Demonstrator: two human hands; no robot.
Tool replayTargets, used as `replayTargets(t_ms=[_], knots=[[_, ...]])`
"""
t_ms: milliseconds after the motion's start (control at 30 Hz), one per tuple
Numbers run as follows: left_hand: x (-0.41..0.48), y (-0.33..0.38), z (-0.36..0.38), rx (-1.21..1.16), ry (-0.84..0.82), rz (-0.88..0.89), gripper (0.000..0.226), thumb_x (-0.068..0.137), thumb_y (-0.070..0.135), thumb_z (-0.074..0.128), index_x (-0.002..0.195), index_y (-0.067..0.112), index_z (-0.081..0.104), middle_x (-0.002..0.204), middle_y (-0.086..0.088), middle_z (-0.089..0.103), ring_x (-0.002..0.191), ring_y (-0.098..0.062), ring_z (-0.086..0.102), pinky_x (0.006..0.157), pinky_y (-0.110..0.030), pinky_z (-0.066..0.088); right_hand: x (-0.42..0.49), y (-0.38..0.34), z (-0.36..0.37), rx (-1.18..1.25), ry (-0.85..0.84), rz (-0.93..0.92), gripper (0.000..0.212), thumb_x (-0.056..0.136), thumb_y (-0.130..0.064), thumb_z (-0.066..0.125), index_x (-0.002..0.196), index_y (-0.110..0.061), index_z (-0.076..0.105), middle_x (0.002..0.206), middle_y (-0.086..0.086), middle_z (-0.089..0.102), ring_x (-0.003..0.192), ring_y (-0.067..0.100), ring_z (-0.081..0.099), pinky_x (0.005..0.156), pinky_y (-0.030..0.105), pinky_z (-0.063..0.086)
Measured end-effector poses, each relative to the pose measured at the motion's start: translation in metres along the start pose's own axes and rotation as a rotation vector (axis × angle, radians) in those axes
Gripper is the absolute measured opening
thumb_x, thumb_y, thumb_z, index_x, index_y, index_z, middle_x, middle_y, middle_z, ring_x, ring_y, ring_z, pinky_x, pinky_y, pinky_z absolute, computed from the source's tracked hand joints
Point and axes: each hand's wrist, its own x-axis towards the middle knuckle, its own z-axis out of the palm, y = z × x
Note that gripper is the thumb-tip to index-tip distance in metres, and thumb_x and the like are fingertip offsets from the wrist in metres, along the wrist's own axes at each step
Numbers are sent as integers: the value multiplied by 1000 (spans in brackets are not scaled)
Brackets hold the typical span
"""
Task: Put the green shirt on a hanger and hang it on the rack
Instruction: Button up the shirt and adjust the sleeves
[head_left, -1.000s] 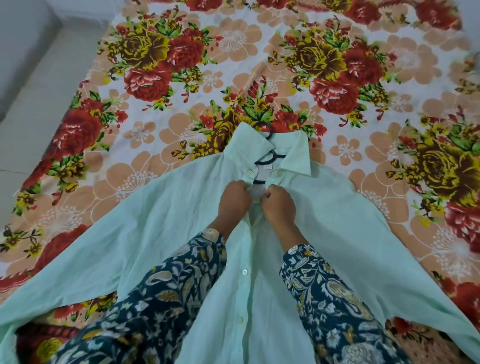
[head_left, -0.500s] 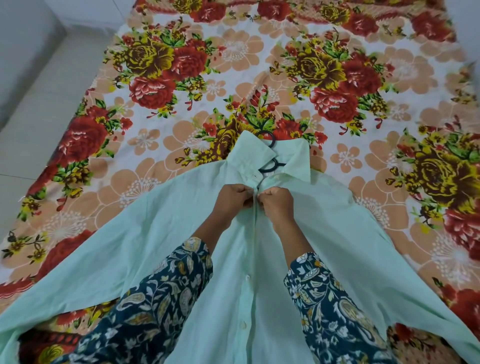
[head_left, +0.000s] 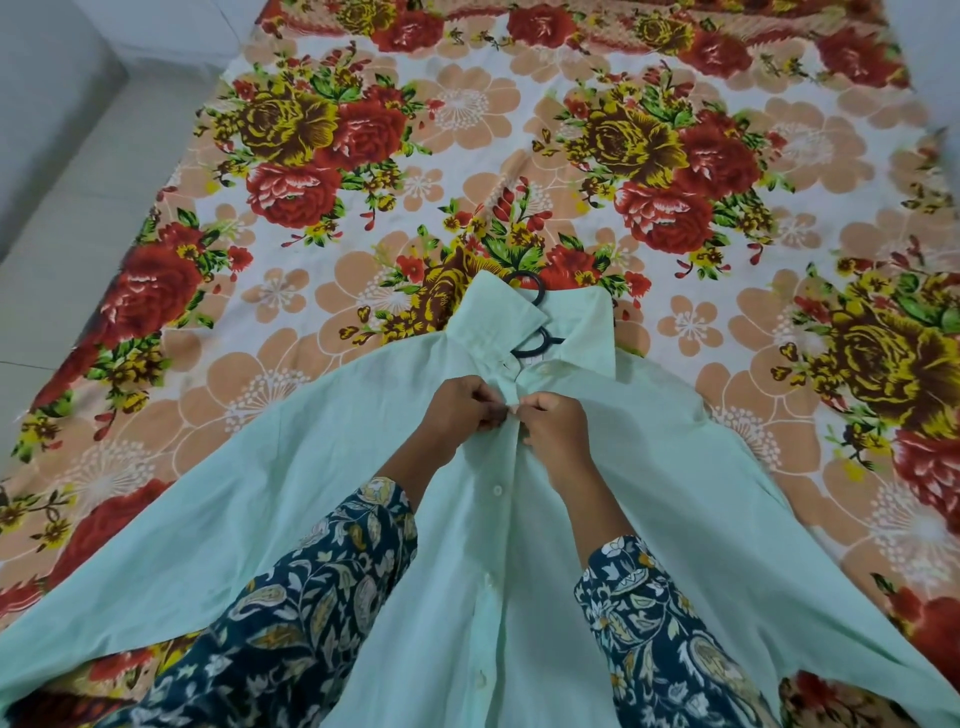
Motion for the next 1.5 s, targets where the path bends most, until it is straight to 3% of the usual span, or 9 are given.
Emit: replayTargets(t_ms=[233, 400, 567, 733, 833, 967, 1267, 1433, 1500], knots=[[6, -9, -1, -97, -51, -31, 23, 81, -5, 62, 64, 9, 58, 58, -5, 55, 50, -10, 49, 50, -14, 44, 1, 5, 1, 273, -43, 120, 20, 83, 1, 57, 67, -10, 60, 64, 7, 57, 55, 16, 52, 48, 19, 44], [9, -11, 3, -67, -70, -39, 21, 83, -3, 60, 66, 9, 57, 60, -7, 53, 43, -2, 48, 48, -12, 41, 7, 11, 9, 204, 44, 135, 17, 85, -1, 55, 73, -11, 62, 77, 10, 62, 75, 24, 57, 72, 33, 49], [6, -8, 6, -15, -53, -61, 22, 86, 1, 58, 67, 9, 56, 62, -6, 53, 52, -8, 49, 46, -9, 41, 6, 9, 10, -35, 83, 10, 18, 86, -6, 54, 100, 0, 65, 98, 11, 66, 89, 19, 56, 82, 31, 46], [18, 9, 24, 618, 278, 190, 18, 90, 19, 51, 97, 3, 58, 97, -9, 57, 92, -24, 53, 74, -32, 44, 23, -4, -7, -49, 205, -7, 17, 87, -8, 51, 95, -6, 66, 102, 13, 69, 87, 23, 60, 77, 30, 46], [33, 15, 38, 1017, 295, 293, 25, 92, 16, 39, 109, 2, 50, 113, -16, 53, 106, -32, 48, 80, -39, 42, 35, -13, -9, -166, 168, -22, 20, 88, -13, 53, 104, -6, 64, 109, 11, 67, 102, 27, 61, 85, 33, 47], [46, 16, 46, 1180, 274, 280, 29, 94, 15, 33, 117, 1, 45, 120, -18, 50, 110, -34, 48, 81, -38, 44, 45, -18, -5, -340, 181, -41, 24, 89, -14, 48, 107, -13, 64, 112, 6, 67, 103, 25, 60, 74, 25, 39], [46, 17, 47, 1138, 266, 297, 25, 94, 11, 35, 113, 1, 50, 118, -17, 49, 112, -33, 46, 79, -38, 46, 57, -23, 1, -495, 228, -35, 18, 87, -20, 49, 89, -12, 64, 95, 8, 67, 77, 22, 51, 63, 28, 35], [48, 10, 27, 655, 285, 211, 27, 84, -4, 40, 100, 0, 62, 107, -17, 55, 101, -32, 54, 80, -38, 46, 59, -25, 5, -432, 231, 24, 20, 87, -22, 49, 95, -12, 64, 97, 6, 66, 91, 27, 60, 65, 27, 37], [46, 7, 24, 575, 298, 189, 28, 84, -5, 40, 100, 0, 63, 108, -16, 57, 99, -30, 56, 81, -35, 45, 59, -28, 3, -372, 222, 49, 16, 84, -18, 50, 88, -10, 64, 88, 7, 64, 84, 27, 58, 64, 27, 37]])
